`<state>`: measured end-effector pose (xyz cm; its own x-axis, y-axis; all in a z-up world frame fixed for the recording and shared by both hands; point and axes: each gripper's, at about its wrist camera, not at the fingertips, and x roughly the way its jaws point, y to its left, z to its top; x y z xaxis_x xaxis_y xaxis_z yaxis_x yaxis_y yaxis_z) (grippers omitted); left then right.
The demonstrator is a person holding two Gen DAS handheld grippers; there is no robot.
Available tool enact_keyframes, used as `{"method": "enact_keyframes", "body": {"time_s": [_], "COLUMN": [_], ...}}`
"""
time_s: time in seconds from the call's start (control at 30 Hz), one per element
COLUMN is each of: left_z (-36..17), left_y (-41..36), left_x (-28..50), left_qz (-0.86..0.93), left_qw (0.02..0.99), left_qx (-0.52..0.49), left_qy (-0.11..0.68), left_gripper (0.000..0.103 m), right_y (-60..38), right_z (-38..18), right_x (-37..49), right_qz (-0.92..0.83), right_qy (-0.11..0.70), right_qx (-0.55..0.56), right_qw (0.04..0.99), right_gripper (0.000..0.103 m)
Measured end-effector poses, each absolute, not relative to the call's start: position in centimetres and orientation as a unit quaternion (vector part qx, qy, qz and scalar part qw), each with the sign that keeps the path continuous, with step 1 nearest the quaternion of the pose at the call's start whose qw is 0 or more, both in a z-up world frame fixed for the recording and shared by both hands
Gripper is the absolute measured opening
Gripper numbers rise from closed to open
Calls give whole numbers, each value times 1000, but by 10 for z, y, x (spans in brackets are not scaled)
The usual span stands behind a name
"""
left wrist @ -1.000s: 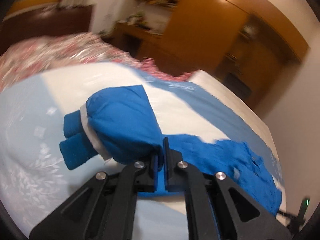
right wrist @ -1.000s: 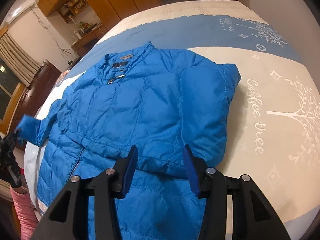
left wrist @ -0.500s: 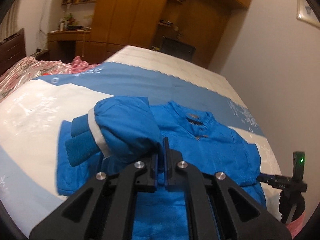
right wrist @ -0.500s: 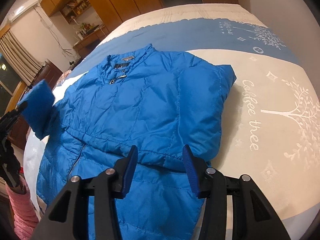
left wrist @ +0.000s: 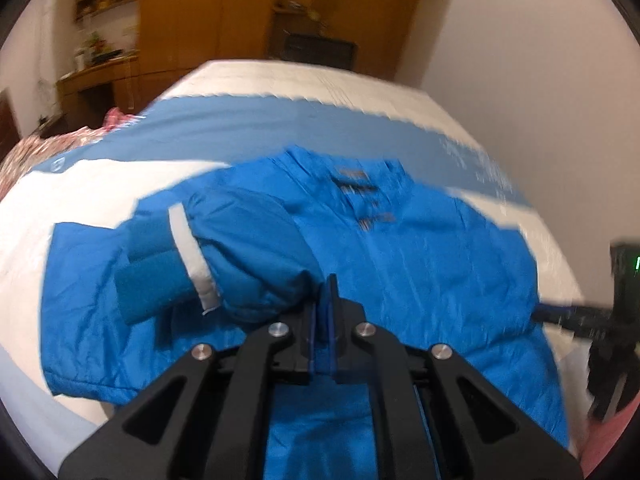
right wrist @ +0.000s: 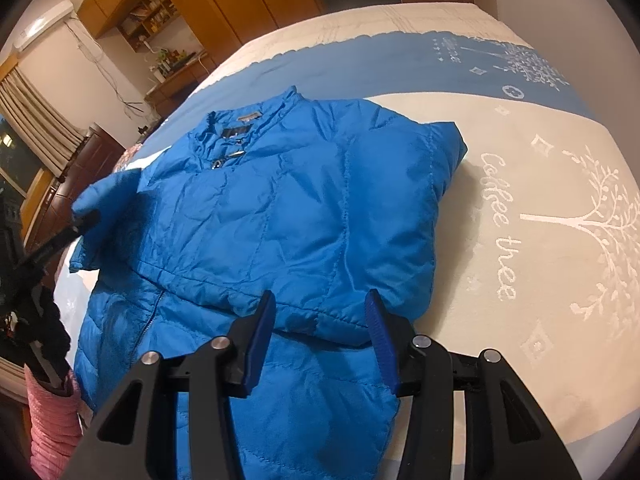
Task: Fold large clothes
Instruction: 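Grasp the other sleeve cuff with the left gripper and fold it across the jacket, then open the left gripper to release the folded sleeve on the jacket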
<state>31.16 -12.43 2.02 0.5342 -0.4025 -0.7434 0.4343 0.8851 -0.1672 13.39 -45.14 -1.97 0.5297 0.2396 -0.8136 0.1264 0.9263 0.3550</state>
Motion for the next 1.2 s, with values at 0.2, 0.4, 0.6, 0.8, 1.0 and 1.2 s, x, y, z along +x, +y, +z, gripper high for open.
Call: {"method": "enact_keyframes", "body": {"time_s": [0.2, 0.4, 0.6, 0.8, 1.0, 1.2], "left_z": [-5, 6, 22, 12, 14, 37], "left_y": [-133, -94, -30, -23, -7, 38], "left_x": [307, 283, 286, 297, 275, 291], "left_qz": [-337, -388, -394, -344, -300, -217], "left_qw": [799, 775, 763, 776, 772, 839], "left_qx": [27, -10, -129, -131, -121, -119], "left_qy": [498, 499, 496, 512, 547, 485], "left_gripper": [26, 57, 65, 64, 66, 66], "right_y": [-450, -445, -417, -376, -358, -325], "right_z": [-20, -15, -3, 5, 5, 8], "right_x": [135, 135, 146, 159, 160, 176], "right_qz": [32, 32, 55, 86, 102, 130], "right_qy": [486, 488, 491, 497, 508, 521], "right_qx": [186, 180, 170, 152, 146, 154], "right_qw": [853, 854, 853, 850, 843, 829], "right_gripper": [47, 47, 47, 48, 48, 48]}}
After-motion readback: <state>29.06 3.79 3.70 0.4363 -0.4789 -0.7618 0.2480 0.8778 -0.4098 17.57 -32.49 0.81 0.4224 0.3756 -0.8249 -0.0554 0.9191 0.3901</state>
